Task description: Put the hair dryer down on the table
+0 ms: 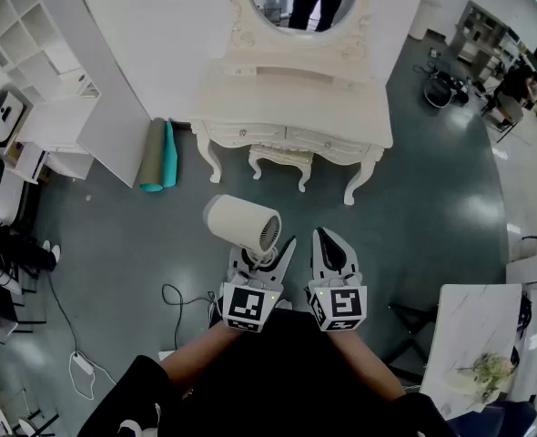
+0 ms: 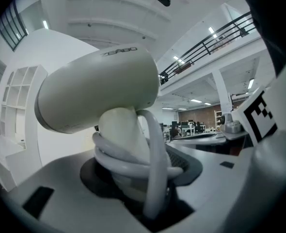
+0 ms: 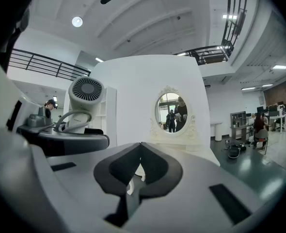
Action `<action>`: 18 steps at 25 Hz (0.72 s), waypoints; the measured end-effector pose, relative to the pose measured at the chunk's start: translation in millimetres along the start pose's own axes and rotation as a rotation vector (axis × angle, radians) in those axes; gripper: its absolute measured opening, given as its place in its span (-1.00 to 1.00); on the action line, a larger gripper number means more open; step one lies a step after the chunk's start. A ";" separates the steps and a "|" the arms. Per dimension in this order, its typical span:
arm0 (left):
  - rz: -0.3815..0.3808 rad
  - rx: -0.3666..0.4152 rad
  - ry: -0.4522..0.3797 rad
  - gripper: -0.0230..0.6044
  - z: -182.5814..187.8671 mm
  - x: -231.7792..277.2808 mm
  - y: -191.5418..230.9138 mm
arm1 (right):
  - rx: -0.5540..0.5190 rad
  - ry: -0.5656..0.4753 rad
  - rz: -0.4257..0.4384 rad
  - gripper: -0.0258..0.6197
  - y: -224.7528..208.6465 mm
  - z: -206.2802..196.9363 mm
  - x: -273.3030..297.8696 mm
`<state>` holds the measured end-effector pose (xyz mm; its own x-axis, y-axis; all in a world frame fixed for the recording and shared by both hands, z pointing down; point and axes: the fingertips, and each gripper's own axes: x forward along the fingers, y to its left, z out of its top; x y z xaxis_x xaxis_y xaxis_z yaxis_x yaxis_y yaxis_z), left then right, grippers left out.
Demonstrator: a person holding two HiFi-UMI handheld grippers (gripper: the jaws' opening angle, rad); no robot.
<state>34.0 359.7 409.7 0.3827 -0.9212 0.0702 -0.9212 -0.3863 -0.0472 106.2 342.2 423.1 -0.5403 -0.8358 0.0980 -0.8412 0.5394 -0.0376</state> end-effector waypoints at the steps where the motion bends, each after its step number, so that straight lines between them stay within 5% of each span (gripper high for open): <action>1: 0.000 0.000 -0.003 -0.13 0.4 0.1 -1.1 | -0.002 0.001 -0.001 -0.86 -0.5 -0.6 -0.5; 18: 0.050 0.012 0.001 -0.13 -7.1 -10.3 4.0 | 0.055 -0.011 -0.037 -0.86 -19.3 -9.5 -27.1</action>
<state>25.8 368.0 415.8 0.3366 -0.9392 0.0682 -0.9380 -0.3408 -0.0628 137.2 355.4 430.6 -0.5087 -0.8563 0.0892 -0.8604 0.5019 -0.0885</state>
